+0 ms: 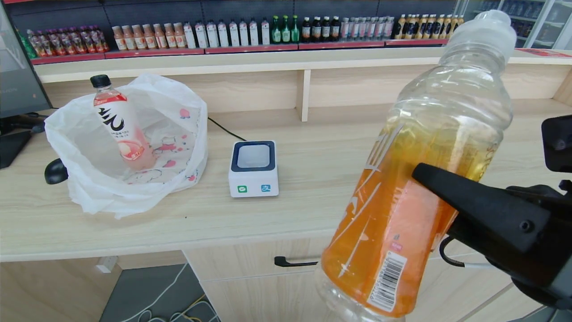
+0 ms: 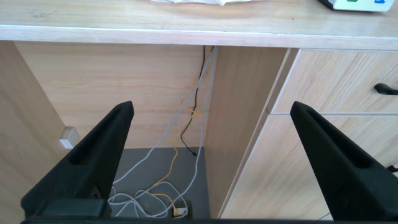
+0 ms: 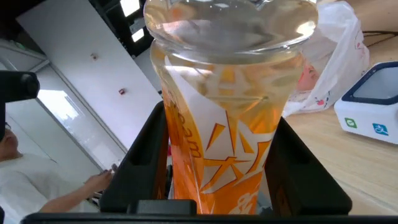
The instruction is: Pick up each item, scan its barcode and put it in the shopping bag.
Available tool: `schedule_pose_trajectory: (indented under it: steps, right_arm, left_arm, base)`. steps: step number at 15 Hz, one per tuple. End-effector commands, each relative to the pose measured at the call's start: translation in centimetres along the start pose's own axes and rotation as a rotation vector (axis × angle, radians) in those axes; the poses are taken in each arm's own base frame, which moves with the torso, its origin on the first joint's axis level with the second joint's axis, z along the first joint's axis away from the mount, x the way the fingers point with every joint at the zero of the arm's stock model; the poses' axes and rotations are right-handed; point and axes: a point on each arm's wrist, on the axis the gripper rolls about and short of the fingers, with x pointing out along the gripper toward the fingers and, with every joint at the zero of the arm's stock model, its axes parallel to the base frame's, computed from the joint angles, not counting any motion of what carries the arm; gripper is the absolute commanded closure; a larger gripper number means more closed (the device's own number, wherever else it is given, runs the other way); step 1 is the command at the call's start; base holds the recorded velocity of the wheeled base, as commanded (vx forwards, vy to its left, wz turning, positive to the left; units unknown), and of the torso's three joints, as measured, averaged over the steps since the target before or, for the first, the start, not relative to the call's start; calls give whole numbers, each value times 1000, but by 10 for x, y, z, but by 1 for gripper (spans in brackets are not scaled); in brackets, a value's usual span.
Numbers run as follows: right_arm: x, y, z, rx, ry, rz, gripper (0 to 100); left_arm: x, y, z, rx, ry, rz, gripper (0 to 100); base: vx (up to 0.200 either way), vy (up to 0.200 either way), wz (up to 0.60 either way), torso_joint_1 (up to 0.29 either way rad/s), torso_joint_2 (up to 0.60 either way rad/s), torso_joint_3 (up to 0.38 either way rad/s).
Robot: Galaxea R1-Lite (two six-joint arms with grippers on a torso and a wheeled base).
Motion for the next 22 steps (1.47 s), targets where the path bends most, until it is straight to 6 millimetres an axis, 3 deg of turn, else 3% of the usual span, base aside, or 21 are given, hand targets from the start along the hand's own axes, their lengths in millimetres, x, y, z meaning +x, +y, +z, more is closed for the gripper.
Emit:
schedule_pose_trajectory:
  steps: [1, 7, 10, 15, 20, 22]
  right_arm:
    - [-4, -3, -5, -23, 19, -20, 100]
    - [-13, -20, -7, -277, 8, -165, 100]
    - [-14, -39, -11, -452, -6, -365, 100]
    - [-3, -65, -4, -590, -84, -612, 100]
    - [-8, -85, 23, -710, -159, -755, 100]
    - [-28, -105, 45, -812, -184, -900, 100]
  left_arm:
    - [0, 0, 0, 0, 0, 0, 0]
    - [0, 0, 0, 0, 0, 2, 0]
    - [0, 0, 0, 0, 0, 0, 0]
    - [0, 0, 0, 0, 0, 0, 0]
    - [0, 0, 0, -3, 0, 2, 0]
    - [0, 0, 0, -3, 0, 0, 0]
  base:
    - [0, 0, 0, 0, 0, 0]
    - [0, 0, 0, 0, 0, 0]
    - [0, 0, 0, 0, 0, 0]
    - [0, 0, 0, 0, 0, 0]
    - [0, 0, 0, 0, 0, 0]
    - [0, 0, 0, 0, 0, 0]
